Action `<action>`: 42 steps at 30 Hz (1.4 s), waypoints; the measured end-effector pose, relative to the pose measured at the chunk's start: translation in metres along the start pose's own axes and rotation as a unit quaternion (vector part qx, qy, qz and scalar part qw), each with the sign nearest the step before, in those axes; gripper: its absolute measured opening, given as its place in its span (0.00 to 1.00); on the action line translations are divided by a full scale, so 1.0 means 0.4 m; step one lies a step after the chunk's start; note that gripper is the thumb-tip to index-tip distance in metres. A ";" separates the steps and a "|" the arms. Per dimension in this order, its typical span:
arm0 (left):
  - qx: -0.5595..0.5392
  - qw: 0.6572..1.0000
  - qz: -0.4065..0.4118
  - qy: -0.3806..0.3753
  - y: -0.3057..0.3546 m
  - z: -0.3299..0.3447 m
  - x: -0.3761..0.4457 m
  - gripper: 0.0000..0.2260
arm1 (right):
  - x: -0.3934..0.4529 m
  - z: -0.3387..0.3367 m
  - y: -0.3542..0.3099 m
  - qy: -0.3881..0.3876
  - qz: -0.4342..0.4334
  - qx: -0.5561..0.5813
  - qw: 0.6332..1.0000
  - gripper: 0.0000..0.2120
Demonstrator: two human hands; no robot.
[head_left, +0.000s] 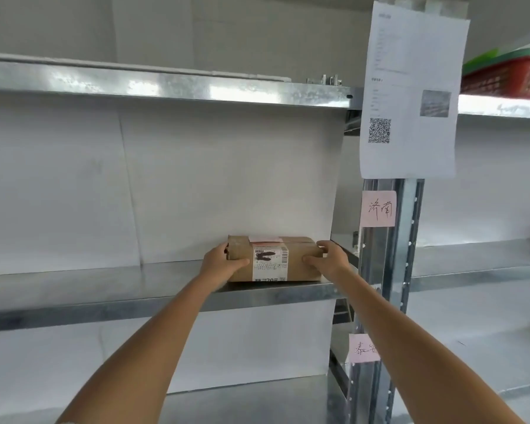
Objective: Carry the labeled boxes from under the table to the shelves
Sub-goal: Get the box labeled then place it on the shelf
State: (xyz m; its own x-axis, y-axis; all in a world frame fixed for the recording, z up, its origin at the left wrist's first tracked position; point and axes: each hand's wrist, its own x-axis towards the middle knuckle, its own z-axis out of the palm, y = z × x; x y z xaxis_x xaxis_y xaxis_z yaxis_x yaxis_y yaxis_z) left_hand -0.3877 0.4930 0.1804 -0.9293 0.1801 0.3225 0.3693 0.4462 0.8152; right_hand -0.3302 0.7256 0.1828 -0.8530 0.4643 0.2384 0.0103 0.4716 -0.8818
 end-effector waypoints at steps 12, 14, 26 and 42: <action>0.050 0.996 -0.052 0.053 -0.010 0.026 -0.028 0.16 | 0.029 -0.009 0.045 -0.052 -0.019 -0.042 0.998 0.35; 0.053 0.995 -0.056 0.064 -0.003 0.033 -0.059 0.18 | 0.008 -0.022 0.051 -0.057 -0.018 -0.042 0.997 0.37; 0.148 0.987 -0.068 0.006 0.039 0.082 -0.342 0.30 | -0.233 -0.115 0.129 -0.137 -0.096 -0.192 0.967 0.37; 0.253 0.956 -0.127 -0.074 0.027 0.020 -0.775 0.33 | -0.682 -0.103 0.127 -0.244 -0.106 -0.333 0.904 0.38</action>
State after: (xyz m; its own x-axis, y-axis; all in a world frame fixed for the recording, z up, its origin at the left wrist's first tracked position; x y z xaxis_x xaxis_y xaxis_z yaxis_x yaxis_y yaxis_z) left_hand -0.0957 0.4490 0.0853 -0.9925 0.1145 0.0421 0.1200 0.8525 0.5087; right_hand -0.0755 0.6538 0.0899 -0.9998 0.0011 0.0209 -0.0064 0.9340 -0.3572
